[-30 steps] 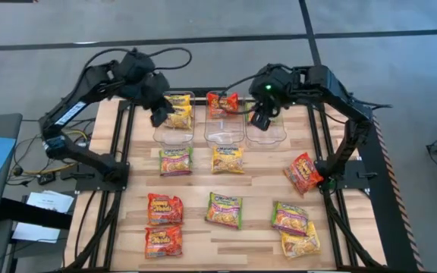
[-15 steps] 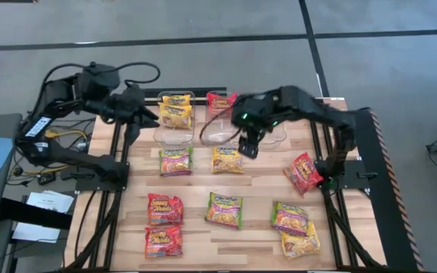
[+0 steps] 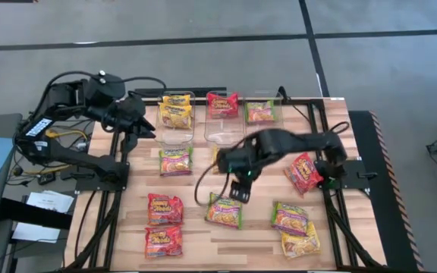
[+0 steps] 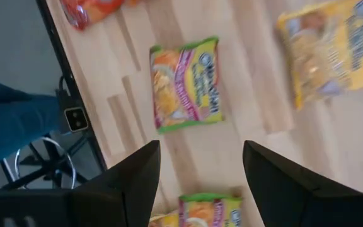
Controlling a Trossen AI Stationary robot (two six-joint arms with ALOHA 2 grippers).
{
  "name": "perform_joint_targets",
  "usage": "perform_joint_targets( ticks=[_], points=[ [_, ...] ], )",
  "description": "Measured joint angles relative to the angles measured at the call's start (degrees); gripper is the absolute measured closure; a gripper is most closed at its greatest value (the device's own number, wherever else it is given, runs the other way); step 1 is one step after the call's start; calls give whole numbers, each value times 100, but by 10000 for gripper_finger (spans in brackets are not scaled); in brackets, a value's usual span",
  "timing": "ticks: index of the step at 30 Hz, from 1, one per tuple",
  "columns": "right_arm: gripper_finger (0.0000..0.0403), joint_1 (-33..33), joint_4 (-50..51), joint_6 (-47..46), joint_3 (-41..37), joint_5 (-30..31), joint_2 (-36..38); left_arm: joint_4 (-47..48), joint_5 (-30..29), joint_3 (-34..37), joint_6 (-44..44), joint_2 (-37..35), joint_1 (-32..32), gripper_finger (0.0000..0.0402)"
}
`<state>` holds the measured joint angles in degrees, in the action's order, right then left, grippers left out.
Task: Sort Maruchan noodles
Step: Put the green noodle pack into the right transparent bin
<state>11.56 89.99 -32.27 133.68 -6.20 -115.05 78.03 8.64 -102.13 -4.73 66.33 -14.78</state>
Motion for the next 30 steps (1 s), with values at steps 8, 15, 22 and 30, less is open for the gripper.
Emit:
perform_joint_targets(
  ticks=[8, 15, 22, 30],
  points=[
    [154, 599, 3, -724, -5, 2, -471, 69, 0, 5, 59, 2, 167, 288],
    [154, 850, 1, -728, -3, -25, -621, 121, 0, 5, 59, -13, 204, 288],
    [154, 856, -1, -737, -1001, -11, -17, 133, -1, 5, 61, -13, 202, 288],
    [154, 828, 14, -1729, -3484, -4, 1557, 236, -114, 5, 63, -13, 202, 288]
  ],
)
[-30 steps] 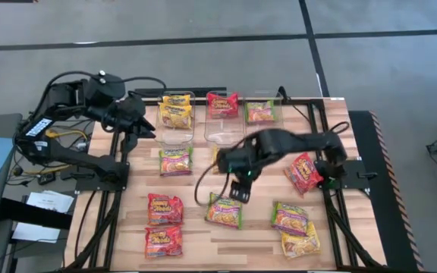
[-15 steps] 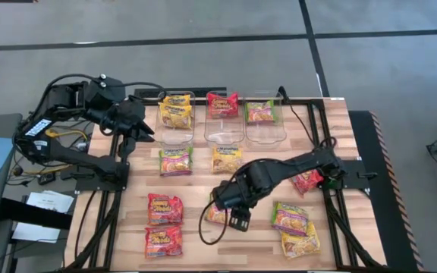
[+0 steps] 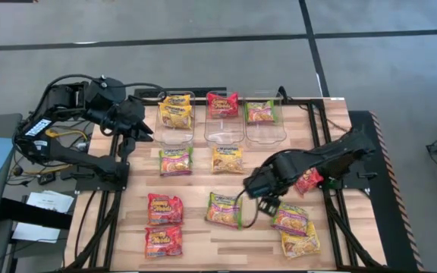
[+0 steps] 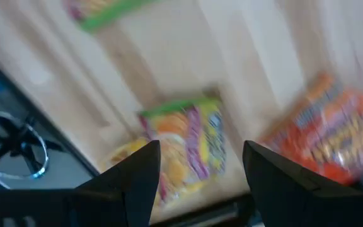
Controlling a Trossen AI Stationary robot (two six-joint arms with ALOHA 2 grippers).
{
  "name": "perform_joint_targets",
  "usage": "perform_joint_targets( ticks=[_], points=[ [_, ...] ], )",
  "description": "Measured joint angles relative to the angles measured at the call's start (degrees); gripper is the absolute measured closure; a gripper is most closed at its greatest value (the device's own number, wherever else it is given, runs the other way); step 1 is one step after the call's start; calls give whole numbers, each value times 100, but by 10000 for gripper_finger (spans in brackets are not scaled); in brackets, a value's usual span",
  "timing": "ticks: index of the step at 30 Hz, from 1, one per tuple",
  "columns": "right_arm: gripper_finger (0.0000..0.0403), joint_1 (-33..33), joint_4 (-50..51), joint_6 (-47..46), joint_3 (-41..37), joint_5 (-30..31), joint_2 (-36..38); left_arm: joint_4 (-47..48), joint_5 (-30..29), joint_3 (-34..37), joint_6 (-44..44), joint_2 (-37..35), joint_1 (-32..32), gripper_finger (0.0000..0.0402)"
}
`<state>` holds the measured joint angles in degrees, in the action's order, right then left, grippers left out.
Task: Sort Maruchan noodles
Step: Put the green noodle pack into the right transparent bin
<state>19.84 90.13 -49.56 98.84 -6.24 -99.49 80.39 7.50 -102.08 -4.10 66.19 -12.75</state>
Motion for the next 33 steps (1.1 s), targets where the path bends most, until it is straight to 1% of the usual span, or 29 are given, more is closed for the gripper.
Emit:
perform_joint_targets(
  ticks=[3, 5, 9, 13, 19, 25, 33],
  points=[
    [154, 35, -41, -595, -729, 0, 477, -1, -73, 0, 1, 0, 0, 288],
    [154, 85, -104, -872, -1085, -12, 668, -4, -78, 0, 1, 0, 0, 288],
    [154, 213, -155, -963, -1648, -243, 897, -7, -80, 0, 0, 0, 0, 288],
    [154, 388, -481, -654, -2063, -684, 932, -12, -82, 0, -4, 0, 0, 288],
    [154, 664, -1155, -700, -2628, -991, 932, -15, -82, 1, -65, 0, 0, 288],
    [154, 913, -1804, -1158, -3214, -1024, 929, -19, -82, 2, -120, 0, 0, 288],
    [154, 1014, -2914, -1639, -3785, -1040, 929, -36, -83, 2, -131, 2, 0, 288]
  ],
)
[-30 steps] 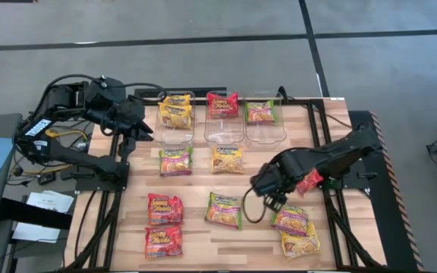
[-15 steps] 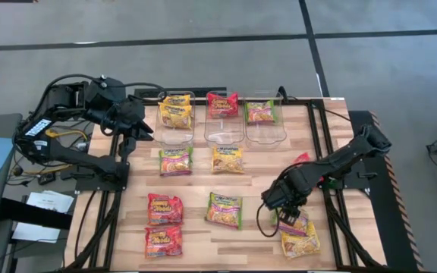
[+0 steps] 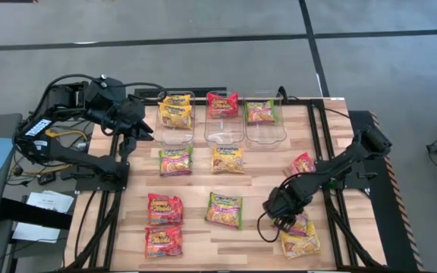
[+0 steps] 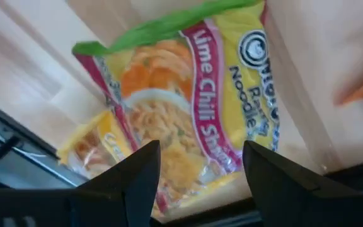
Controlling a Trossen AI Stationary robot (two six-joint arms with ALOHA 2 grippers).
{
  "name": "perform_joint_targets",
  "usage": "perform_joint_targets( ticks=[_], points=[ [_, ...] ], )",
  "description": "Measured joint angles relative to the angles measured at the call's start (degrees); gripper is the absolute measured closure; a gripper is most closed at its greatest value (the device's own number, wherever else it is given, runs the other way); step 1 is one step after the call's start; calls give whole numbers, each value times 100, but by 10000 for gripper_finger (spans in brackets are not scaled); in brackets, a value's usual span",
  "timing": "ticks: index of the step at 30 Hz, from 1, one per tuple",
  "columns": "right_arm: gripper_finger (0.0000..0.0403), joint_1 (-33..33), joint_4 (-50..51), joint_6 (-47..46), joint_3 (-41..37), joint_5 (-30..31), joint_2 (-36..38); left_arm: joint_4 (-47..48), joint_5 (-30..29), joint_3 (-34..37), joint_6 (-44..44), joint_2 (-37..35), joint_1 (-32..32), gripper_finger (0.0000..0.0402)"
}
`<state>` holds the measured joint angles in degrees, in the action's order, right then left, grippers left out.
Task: Sort Maruchan noodles
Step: Put the green noodle pack into the right transparent bin
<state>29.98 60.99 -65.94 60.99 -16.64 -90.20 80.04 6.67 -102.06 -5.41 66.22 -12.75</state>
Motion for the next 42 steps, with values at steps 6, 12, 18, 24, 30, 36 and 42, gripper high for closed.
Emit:
perform_joint_targets(
  ticks=[6, 12, 18, 24, 30, 36, 42],
  points=[
    [154, 0, -351, -171, -155, -32, -225, -1, 0, 0, 105, 0, 0, 288],
    [154, -4, -566, -23, -211, -593, -762, 2, -2, 0, 125, 2, -2, 288],
    [159, -17, -573, 14, -187, -852, -1146, 4, -2, 0, 127, 2, -2, 288],
    [232, -15, -630, -70, -170, -850, -1196, 6, -2, 0, 127, 2, -2, 288],
    [344, -16, -617, -176, -181, -877, -1195, 13, -67, 0, 129, 2, -2, 288],
    [390, -8, -216, -25, 161, -807, -1241, 32, -153, 0, 131, 2, -4, 288],
    [395, -56, 667, -19, 878, -41, -1243, 30, -153, 0, 131, 2, -4, 288]
  ],
)
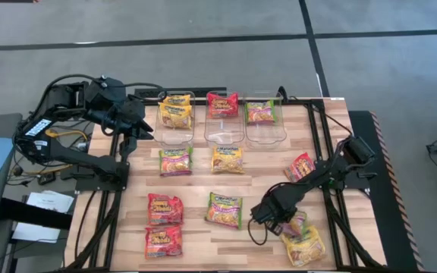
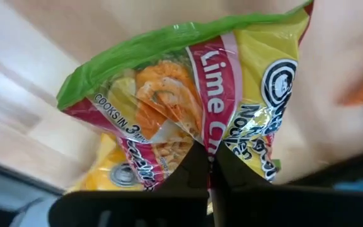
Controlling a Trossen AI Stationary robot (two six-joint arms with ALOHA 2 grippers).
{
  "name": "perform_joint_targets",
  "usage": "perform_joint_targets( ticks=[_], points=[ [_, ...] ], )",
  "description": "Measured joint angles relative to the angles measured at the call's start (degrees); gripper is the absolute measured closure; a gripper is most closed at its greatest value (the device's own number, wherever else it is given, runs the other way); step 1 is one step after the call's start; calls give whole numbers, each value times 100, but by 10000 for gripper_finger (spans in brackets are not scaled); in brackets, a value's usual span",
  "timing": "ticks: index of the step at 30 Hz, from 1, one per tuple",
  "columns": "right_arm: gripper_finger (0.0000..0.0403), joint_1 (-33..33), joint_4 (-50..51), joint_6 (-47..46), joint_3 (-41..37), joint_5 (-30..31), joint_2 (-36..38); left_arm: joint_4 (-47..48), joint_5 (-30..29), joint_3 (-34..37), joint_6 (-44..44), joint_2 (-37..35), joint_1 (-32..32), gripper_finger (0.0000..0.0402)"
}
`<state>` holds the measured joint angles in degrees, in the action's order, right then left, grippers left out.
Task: Sort Maruchan noodles
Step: Put the green noodle pack into the right transparent bin
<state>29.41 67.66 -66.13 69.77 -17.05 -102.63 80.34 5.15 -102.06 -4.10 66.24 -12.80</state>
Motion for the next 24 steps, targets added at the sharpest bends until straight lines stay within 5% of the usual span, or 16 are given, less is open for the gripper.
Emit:
perform_joint_targets(
  ticks=[13, 24],
  points=[
    [398, -504, 2264, 59, 1805, 1790, 16, -4, 0, 0, -2, 0, 0, 288],
    [398, -1714, 2214, 1737, 2659, 3711, 72, -7, 0, 0, -4, 0, 0, 288]
  ],
)
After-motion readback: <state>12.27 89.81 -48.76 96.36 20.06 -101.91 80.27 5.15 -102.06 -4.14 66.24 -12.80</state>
